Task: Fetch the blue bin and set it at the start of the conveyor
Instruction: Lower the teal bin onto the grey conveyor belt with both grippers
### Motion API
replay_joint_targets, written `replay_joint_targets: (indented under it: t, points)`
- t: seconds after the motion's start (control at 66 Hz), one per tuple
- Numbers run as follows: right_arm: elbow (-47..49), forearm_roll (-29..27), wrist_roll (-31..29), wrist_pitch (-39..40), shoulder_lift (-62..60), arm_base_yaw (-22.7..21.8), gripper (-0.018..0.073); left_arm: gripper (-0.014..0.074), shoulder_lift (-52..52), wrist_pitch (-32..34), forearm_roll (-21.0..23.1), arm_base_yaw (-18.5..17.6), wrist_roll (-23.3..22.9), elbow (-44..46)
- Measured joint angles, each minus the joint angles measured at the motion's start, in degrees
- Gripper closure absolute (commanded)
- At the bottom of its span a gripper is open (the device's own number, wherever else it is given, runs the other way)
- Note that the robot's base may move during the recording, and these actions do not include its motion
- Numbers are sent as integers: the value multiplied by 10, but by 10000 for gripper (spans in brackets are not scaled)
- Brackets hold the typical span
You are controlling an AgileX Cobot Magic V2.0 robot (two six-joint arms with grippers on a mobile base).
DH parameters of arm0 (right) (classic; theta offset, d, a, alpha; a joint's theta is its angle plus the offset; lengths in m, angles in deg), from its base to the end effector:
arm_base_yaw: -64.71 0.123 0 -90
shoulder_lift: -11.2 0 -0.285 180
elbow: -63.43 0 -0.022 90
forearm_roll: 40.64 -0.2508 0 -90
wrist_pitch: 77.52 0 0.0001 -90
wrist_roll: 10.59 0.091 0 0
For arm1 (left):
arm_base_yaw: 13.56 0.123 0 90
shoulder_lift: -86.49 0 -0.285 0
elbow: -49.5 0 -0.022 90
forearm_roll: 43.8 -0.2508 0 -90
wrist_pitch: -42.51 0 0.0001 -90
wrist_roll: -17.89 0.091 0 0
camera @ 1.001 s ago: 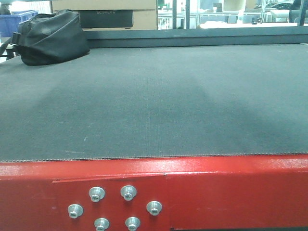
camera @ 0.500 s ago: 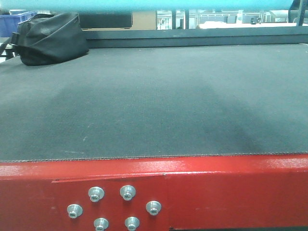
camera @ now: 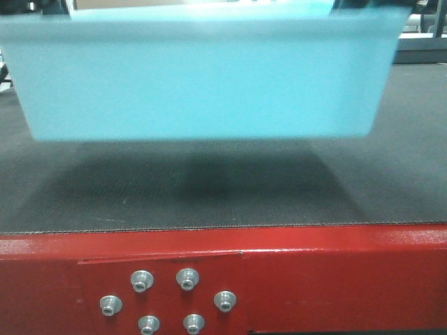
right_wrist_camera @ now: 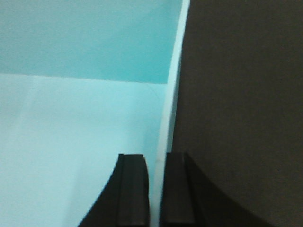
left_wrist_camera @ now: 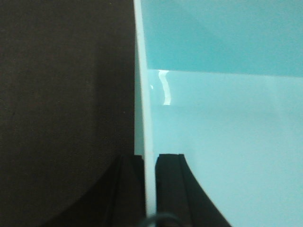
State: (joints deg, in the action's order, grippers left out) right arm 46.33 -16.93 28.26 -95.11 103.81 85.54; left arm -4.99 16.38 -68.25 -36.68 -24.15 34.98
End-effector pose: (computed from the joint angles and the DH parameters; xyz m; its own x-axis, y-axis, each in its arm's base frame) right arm 0.3120 0.1068 0.2908 -0.5989 0.0672 -0.7980 -0.0984 0.9827 0.1567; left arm 0.3035 -0.1115 0.3023 -0.6443 -0.0877 -0.7597 0.0416 0.9879 -0.1493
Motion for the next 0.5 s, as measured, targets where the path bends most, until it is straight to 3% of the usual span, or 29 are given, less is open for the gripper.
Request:
replay_joint_targets:
  t: [0.394, 0.5]
  points:
    - [-6, -5, 3, 18, 79, -8, 712, 708, -62, 44, 0, 10, 0, -10]
    - [10, -8, 3, -12, 89, -8, 712, 708, -63, 49, 0, 10, 0, -10]
